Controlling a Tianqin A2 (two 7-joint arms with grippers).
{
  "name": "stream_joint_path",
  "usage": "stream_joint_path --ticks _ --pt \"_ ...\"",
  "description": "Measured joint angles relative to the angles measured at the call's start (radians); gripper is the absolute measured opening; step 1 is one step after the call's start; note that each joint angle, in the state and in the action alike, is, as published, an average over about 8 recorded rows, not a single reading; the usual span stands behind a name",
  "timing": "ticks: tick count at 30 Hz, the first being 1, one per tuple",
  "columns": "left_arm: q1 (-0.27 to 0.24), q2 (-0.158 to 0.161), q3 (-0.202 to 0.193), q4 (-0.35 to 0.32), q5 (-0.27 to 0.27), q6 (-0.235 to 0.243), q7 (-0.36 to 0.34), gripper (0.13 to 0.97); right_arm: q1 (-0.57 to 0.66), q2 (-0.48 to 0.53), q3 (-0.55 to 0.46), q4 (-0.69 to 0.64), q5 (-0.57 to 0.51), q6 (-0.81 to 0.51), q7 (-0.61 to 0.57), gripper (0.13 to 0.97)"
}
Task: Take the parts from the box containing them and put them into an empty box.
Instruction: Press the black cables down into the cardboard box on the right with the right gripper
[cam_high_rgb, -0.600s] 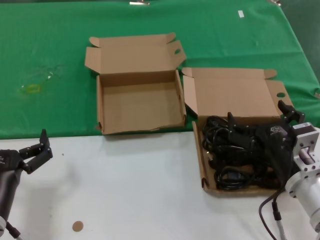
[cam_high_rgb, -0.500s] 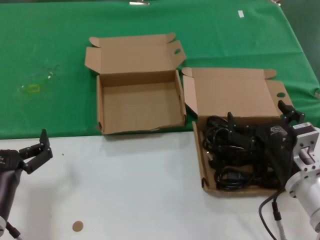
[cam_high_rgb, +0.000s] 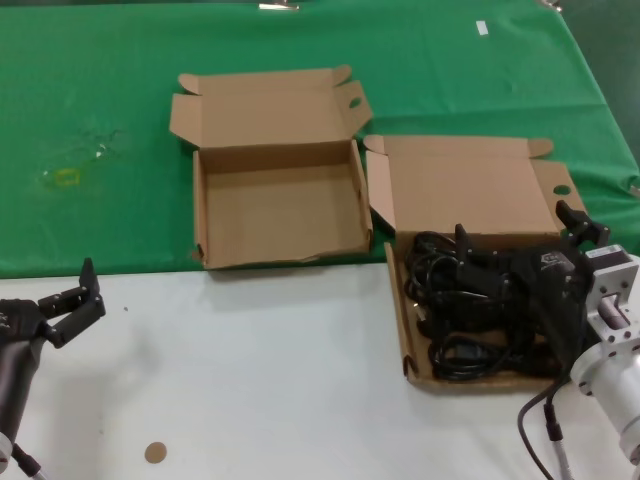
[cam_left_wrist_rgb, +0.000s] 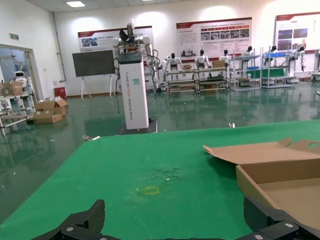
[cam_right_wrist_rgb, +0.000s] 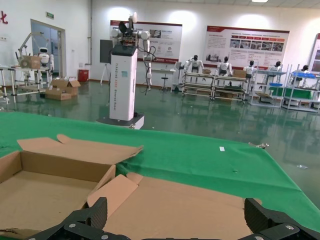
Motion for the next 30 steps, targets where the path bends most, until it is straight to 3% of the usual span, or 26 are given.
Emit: stream_joint_path --ticks 18,30 --pt "0.0 0.0 0.0 0.0 0.0 0.0 0.0 0.966 0.0 0.0 0.0 0.0 0.0 0.0 0.0 0.966" --pt "0.0 0.0 0.0 0.0 0.0 0.0 0.0 0.884 -0.002 0.002 0.002 0.003 0.002 0.008 0.001 0.966"
